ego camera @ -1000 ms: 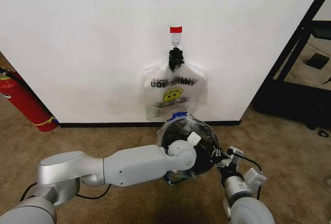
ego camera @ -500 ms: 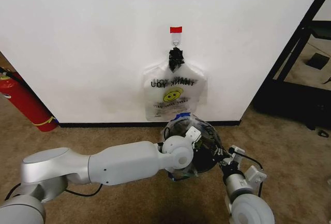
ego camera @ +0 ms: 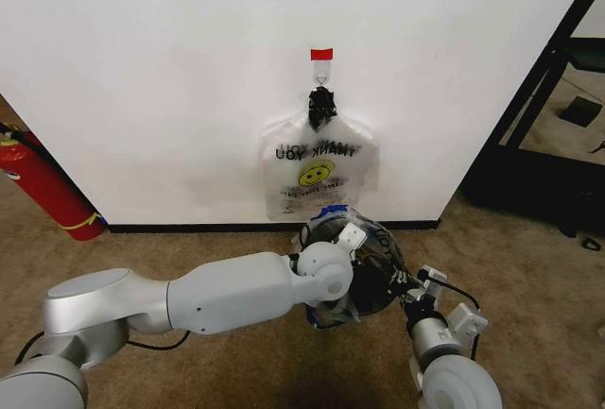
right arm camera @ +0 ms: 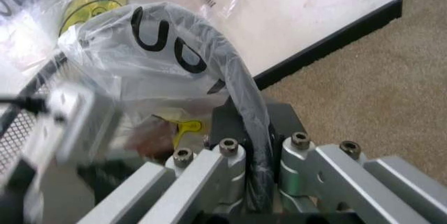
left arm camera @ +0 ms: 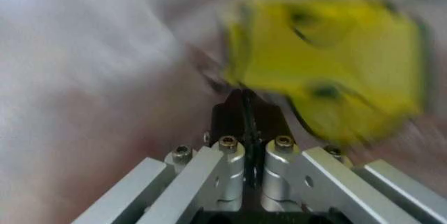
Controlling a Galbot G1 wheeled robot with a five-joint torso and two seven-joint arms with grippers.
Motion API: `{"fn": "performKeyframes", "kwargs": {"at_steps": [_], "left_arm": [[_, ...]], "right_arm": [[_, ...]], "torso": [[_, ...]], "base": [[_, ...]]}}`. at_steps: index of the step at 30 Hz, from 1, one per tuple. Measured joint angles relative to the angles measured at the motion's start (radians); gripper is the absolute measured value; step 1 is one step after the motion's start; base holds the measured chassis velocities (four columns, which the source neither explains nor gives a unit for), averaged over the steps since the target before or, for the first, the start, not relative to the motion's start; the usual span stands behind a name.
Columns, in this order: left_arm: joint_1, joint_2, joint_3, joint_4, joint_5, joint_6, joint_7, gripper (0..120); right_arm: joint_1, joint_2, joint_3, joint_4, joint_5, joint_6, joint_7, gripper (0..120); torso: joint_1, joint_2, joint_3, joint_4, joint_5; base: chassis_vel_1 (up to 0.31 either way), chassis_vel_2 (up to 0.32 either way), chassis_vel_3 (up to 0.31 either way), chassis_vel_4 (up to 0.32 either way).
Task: Pick up the garbage bag from the wall and place it over the trash bin.
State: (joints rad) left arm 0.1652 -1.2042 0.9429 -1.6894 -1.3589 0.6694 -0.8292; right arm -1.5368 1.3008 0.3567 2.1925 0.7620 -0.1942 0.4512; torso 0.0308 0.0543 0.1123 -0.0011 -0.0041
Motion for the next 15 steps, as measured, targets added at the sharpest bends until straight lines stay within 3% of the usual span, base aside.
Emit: {"fn": "performKeyframes", "kwargs": {"at_steps": [8, 15], "left_arm": [[0.014, 0.019, 0.021, -0.075, -0.024, -0.01, 0.014, 0], [0.006, 0.029, 0.01, -0.058, -0.007, -0.007, 0.02, 0]], "right_arm": [[0.003, 0.002, 0.002, -0.004, 0.009, -0.001, 0.003, 0], [0.004, 0.005, -0.001, -0.005, 0.009, -0.001, 0.004, 0]], "torso": [[0.0, 0.0, 0.0, 0.0, 0.0], [0.0, 0.0, 0.0, 0.0, 0.0]], "base": [[0.0, 0.0, 0.0, 0.0], [0.0, 0.0, 0.0, 0.0]]}}
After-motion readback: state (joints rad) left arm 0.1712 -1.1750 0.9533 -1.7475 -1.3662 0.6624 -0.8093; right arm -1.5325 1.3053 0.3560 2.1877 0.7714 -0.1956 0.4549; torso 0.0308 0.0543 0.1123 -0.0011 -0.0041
